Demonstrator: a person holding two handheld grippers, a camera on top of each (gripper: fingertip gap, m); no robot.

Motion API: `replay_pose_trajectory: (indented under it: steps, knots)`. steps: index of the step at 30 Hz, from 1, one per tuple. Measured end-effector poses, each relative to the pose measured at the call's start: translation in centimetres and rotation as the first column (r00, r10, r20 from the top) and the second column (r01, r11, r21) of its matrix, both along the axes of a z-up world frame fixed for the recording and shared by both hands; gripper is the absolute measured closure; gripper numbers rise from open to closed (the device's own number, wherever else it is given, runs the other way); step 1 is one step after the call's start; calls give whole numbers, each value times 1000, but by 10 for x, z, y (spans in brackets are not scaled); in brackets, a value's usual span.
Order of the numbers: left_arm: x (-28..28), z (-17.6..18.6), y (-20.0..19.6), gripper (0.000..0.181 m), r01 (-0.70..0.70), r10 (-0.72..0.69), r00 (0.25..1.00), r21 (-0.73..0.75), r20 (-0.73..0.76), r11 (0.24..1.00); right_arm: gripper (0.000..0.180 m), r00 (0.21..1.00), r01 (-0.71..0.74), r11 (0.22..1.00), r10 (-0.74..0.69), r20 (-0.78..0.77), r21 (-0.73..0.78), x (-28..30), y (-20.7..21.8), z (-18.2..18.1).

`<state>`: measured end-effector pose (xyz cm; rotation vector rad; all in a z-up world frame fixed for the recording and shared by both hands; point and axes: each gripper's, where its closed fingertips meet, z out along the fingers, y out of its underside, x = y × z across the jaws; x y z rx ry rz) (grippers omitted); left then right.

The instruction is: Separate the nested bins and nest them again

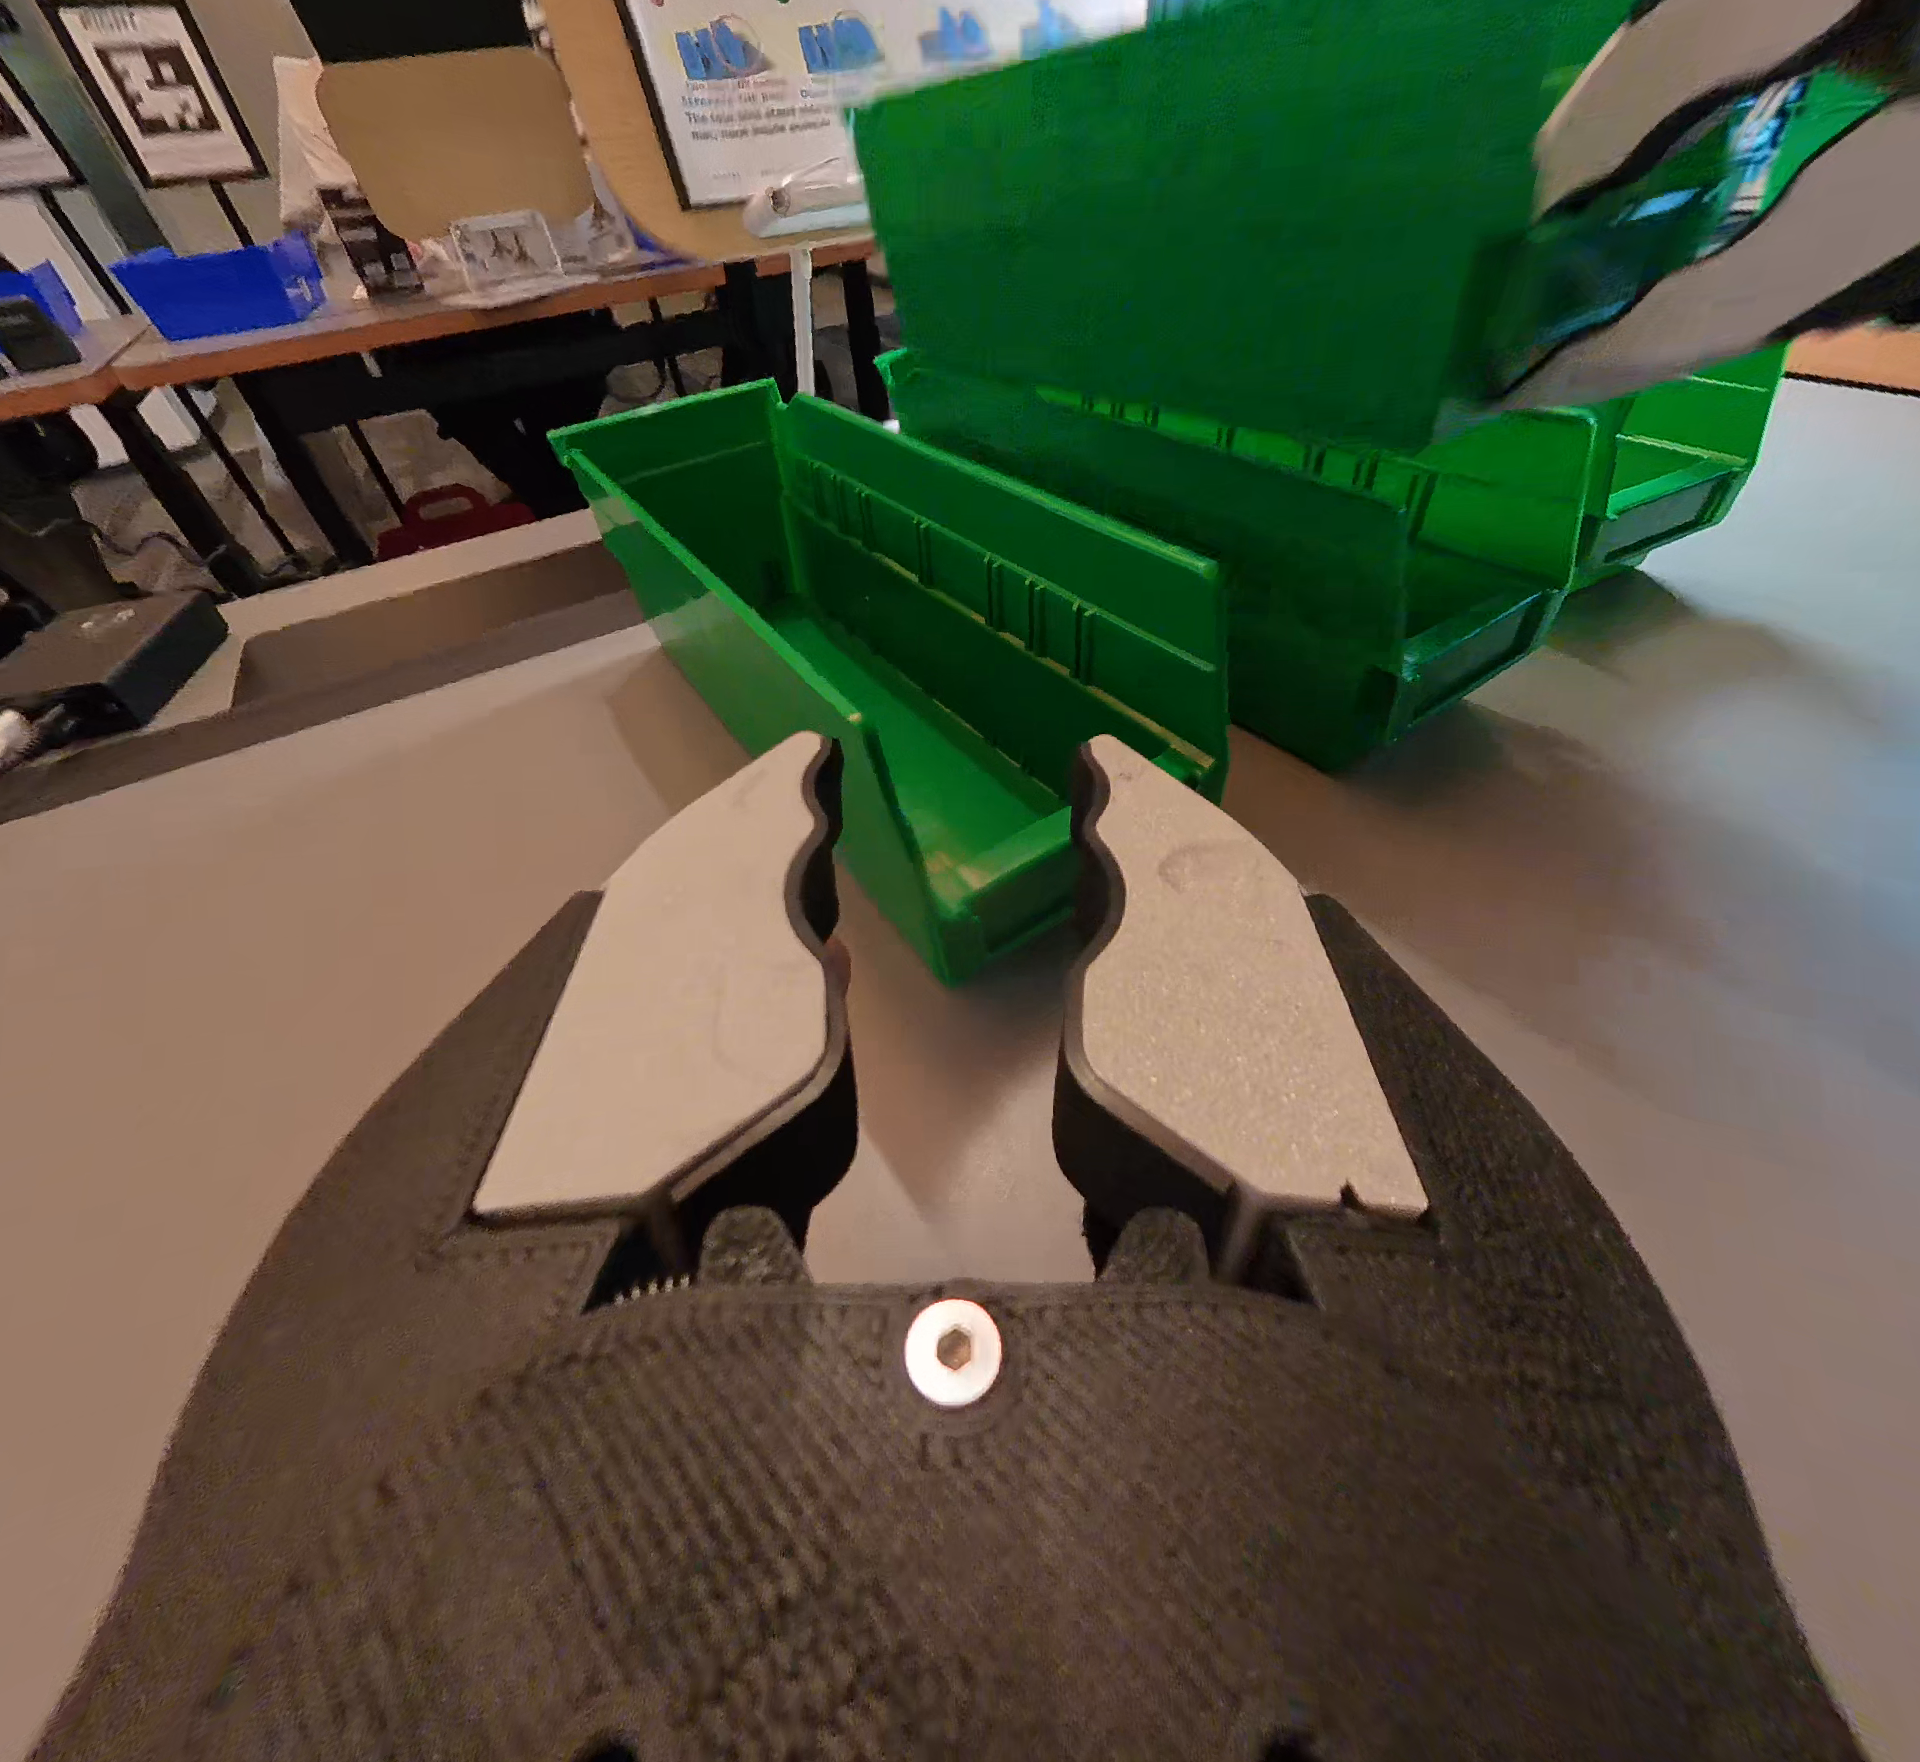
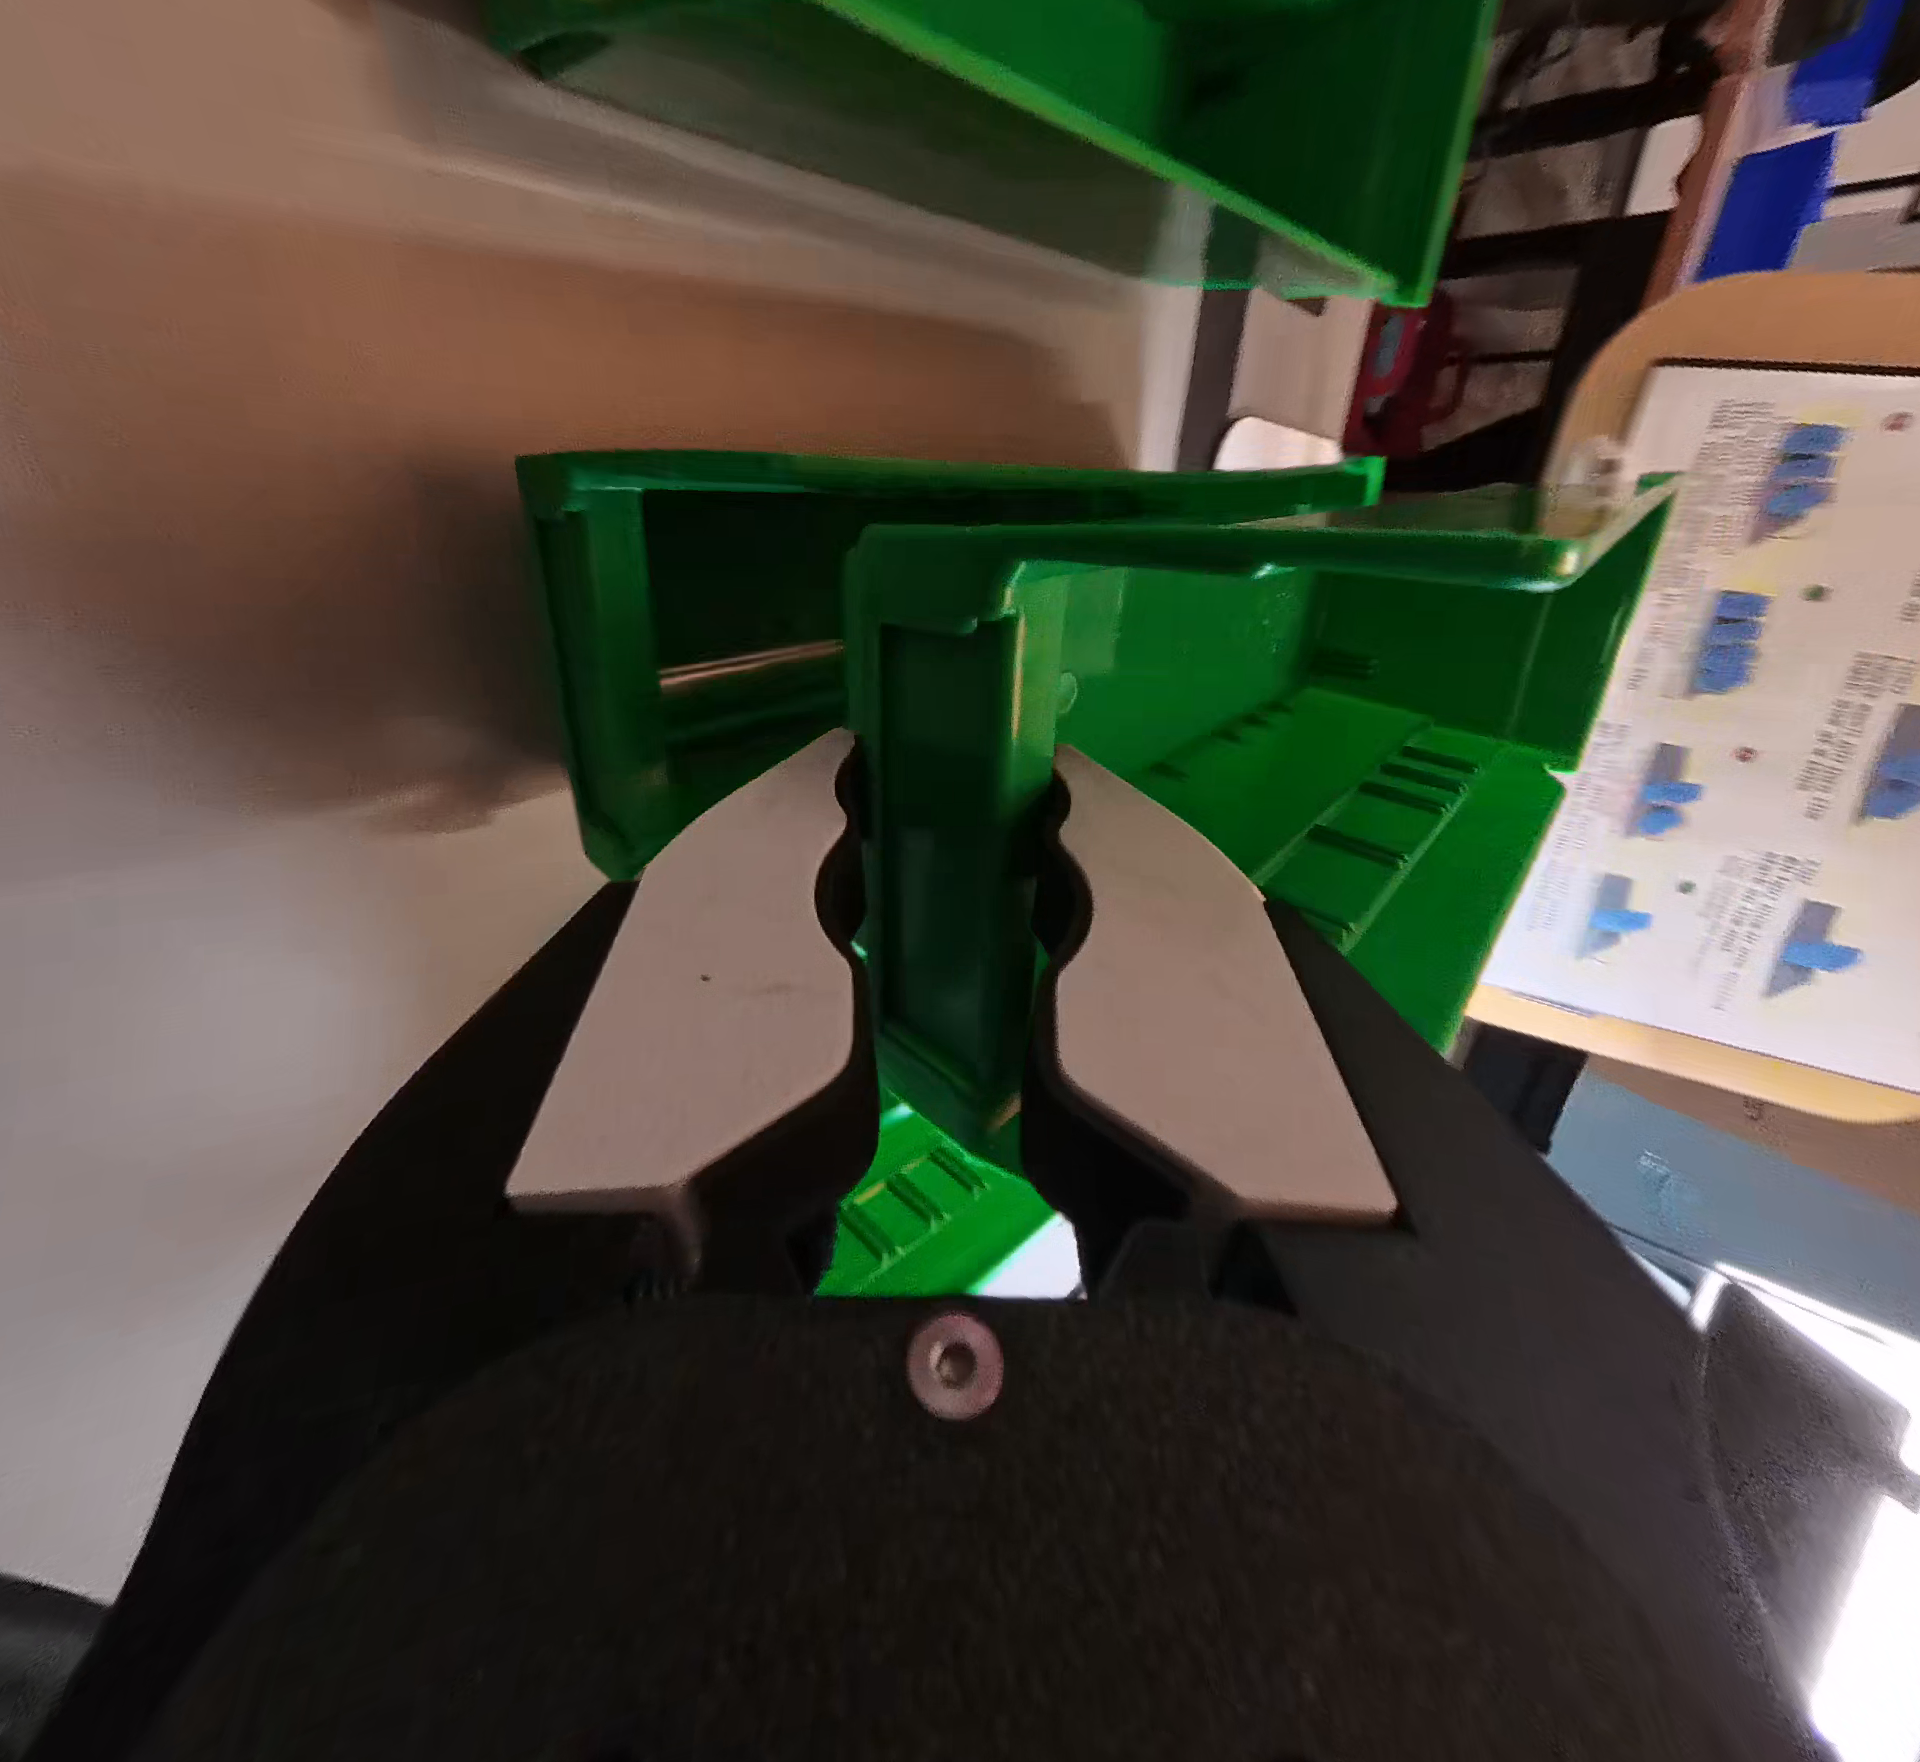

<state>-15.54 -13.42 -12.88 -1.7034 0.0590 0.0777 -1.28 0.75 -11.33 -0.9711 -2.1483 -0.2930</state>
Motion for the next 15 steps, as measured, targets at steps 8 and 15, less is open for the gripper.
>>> replay_pose_trajectory:
  steps: [8,15]
  knots:
    - [30,11,8,138,93,-90,992,28,-83,995,148,998,-13,1000,13,63,-9,-2,-2,-61]
    - [44,0,24,136,136,-155,959,-96,-238,986,132,989,-102,977,80,-121,-189,16,-37,-38]
